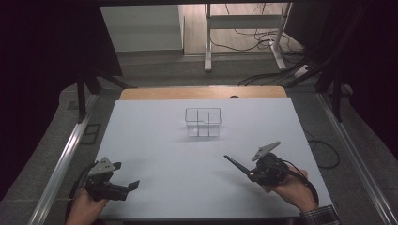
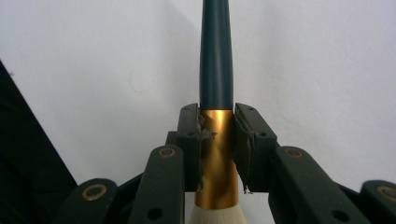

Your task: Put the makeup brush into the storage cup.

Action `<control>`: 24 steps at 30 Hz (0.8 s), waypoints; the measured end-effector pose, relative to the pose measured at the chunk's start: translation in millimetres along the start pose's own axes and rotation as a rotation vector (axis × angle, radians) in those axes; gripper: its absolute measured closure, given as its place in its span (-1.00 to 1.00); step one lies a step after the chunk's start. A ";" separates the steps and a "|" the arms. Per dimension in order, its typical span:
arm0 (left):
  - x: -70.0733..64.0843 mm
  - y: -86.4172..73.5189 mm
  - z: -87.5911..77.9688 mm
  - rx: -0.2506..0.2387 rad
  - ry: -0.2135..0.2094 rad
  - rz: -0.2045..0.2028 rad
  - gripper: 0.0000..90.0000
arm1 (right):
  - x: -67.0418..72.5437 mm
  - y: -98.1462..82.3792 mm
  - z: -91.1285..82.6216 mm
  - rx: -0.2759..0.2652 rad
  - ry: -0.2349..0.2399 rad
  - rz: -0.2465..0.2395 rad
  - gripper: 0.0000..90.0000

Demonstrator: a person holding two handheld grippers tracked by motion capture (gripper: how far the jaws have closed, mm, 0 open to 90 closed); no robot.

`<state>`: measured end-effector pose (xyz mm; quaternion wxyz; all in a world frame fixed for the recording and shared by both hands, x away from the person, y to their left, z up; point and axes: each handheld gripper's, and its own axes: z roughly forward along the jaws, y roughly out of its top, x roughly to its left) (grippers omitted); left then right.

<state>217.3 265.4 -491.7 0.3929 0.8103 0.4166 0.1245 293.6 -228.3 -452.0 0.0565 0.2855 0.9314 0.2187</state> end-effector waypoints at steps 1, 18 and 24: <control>-0.7 1.5 1.7 0.001 -0.003 0.000 -0.99 | 0.4 0.7 -0.7 -0.005 -0.001 -0.004 0.61; -17.8 24.4 24.8 0.056 -0.082 0.054 -0.97 | 4.5 18.0 2.4 0.004 0.033 -0.045 0.61; -26.3 37.2 38.0 0.083 -0.107 0.060 -0.98 | 5.2 21.8 3.1 0.005 0.042 -0.049 0.61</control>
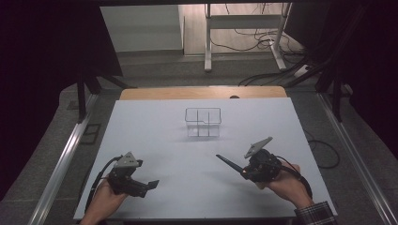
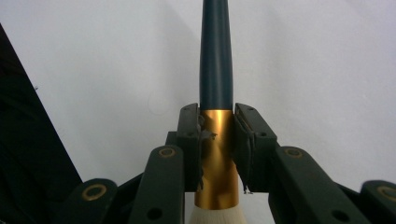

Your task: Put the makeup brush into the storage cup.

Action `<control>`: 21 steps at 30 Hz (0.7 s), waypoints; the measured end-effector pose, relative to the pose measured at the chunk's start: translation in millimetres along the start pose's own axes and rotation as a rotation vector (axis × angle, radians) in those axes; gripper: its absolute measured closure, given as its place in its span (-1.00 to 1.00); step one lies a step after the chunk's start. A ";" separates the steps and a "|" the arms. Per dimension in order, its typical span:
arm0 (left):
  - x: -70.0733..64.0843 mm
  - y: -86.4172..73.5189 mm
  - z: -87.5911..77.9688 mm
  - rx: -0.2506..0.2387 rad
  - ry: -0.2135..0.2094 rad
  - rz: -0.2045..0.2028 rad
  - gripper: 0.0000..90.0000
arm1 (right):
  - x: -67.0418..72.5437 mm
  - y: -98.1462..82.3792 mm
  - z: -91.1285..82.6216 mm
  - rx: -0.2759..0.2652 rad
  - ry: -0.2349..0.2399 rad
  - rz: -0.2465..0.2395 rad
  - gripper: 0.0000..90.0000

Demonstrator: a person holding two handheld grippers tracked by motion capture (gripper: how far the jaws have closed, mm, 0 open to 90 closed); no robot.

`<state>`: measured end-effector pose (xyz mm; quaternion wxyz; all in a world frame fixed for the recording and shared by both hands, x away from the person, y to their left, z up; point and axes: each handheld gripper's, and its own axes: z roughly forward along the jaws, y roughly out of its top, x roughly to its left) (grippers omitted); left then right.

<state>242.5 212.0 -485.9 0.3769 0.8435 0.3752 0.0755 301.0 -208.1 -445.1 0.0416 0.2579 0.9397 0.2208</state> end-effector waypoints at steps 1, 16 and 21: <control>-0.7 2.8 1.8 -0.001 -0.003 0.004 -0.99 | -0.1 1.2 0.4 -0.003 0.000 -0.004 0.61; -9.0 25.4 19.5 0.027 -0.028 0.044 -1.00 | 6.9 26.8 15.3 0.026 0.038 -0.040 0.61; -11.3 31.6 24.0 0.037 -0.053 0.060 -1.00 | 9.5 33.7 18.7 0.031 0.044 -0.057 0.61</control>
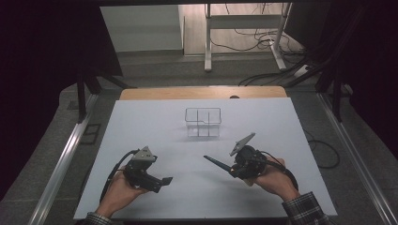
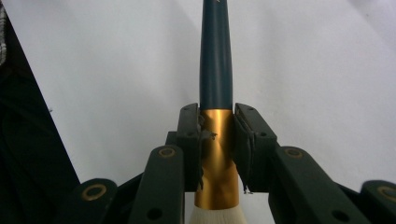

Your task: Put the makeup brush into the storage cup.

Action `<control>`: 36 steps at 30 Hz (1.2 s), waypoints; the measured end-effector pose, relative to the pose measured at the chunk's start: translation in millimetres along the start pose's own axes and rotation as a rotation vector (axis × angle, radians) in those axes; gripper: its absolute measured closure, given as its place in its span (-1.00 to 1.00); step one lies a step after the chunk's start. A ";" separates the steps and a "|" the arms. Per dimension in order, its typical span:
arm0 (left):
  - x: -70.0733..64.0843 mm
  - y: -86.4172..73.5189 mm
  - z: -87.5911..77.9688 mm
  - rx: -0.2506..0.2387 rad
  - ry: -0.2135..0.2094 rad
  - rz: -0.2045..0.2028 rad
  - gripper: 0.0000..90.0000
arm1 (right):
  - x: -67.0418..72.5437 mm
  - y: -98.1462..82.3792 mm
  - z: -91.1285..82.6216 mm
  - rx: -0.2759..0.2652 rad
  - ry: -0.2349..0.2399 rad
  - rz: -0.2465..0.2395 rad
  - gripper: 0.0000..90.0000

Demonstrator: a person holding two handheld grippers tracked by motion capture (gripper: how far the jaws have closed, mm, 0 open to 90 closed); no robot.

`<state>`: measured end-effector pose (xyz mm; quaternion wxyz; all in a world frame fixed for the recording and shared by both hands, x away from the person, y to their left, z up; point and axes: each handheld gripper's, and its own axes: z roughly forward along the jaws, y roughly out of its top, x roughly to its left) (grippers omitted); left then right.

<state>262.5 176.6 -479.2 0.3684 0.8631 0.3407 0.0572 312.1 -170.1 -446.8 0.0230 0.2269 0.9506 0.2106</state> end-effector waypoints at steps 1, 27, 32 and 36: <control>-0.6 1.3 1.2 0.003 -0.003 0.004 -1.00 | 0.3 1.4 0.6 0.000 0.002 -0.002 0.61; -19.9 35.5 41.7 0.042 -0.032 0.140 -0.92 | 21.0 30.4 15.4 0.041 0.064 -0.074 0.61; -22.1 39.4 48.0 0.066 -0.034 0.182 -0.89 | 24.5 33.9 18.2 0.048 0.077 -0.088 0.61; -24.9 42.4 51.3 0.075 -0.037 0.217 -0.86 | 27.4 36.2 19.2 0.047 0.086 -0.092 0.61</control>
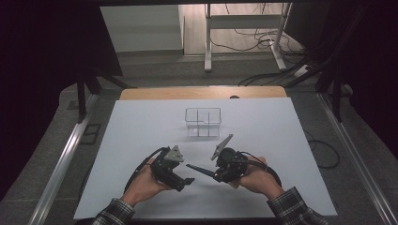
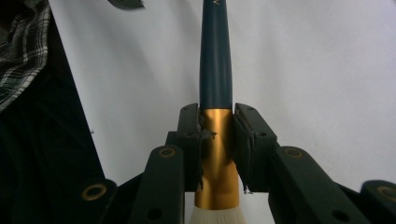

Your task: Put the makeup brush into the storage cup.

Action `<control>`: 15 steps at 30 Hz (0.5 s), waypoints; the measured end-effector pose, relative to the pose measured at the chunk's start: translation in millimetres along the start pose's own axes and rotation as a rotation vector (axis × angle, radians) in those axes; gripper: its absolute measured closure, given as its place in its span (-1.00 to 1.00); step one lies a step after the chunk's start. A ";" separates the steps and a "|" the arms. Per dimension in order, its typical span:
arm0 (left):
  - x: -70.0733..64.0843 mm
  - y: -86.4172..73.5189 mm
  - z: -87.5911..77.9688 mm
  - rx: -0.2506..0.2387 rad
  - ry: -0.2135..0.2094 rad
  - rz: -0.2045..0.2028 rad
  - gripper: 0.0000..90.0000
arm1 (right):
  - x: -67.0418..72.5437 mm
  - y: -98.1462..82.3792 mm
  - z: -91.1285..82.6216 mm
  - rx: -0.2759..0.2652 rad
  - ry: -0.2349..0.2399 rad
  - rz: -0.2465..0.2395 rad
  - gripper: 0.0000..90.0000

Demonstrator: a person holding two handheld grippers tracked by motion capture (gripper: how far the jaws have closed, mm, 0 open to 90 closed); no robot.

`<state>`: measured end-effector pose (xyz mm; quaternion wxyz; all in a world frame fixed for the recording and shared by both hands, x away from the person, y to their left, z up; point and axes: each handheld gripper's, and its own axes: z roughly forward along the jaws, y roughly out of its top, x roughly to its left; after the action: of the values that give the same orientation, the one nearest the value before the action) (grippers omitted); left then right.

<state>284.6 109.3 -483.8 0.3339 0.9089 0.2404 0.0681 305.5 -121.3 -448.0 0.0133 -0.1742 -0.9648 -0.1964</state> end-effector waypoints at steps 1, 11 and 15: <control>-0.9 0.9 0.8 -0.001 0.001 0.006 -0.84 | 0.5 0.6 0.4 0.001 0.001 -0.004 0.61; -7.9 4.9 6.6 0.021 -0.010 0.076 -0.64 | 9.8 11.6 3.4 0.004 0.031 -0.039 0.61; -10.4 5.6 6.1 0.030 -0.002 0.118 -0.49 | 11.9 15.2 3.9 0.003 0.037 -0.043 0.61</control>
<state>279.5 97.0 -484.5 0.3158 0.9265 0.1869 0.0834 299.7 -102.8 -444.8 0.0272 -0.1496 -0.9682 -0.1986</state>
